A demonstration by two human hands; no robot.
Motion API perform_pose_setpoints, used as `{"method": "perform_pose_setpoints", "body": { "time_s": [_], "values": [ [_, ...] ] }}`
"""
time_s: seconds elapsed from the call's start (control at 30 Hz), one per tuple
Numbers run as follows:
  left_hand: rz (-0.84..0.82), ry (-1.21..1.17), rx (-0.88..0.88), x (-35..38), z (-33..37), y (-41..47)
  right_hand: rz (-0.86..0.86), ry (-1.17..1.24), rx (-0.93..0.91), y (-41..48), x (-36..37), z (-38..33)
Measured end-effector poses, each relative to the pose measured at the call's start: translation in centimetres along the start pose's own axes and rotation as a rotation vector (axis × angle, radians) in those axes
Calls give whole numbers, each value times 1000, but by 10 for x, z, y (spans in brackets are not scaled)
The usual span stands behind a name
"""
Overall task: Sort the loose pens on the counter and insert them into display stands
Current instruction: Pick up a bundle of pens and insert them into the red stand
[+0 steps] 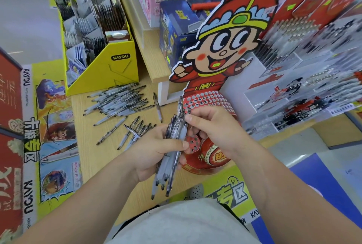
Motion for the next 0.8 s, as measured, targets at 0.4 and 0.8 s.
{"method": "perform_pose_setpoints", "body": {
  "time_s": [0.4, 0.8],
  "values": [
    [146, -97, -50, 12, -8, 9, 251, 125, 116, -13, -30, 17],
    [413, -225, -65, 35, -32, 10, -117, 258, 5, -18, -60, 37]
  ]
}}
Point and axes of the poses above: each hand's wrist, its own y-axis towards the middle knuckle, its own x-axis out of the palm, z = x × y, the point moved 5 cm from there along y, towards the middle knuckle, and after that the axes turned 11 degrees about -z, right-handed, at the moved point
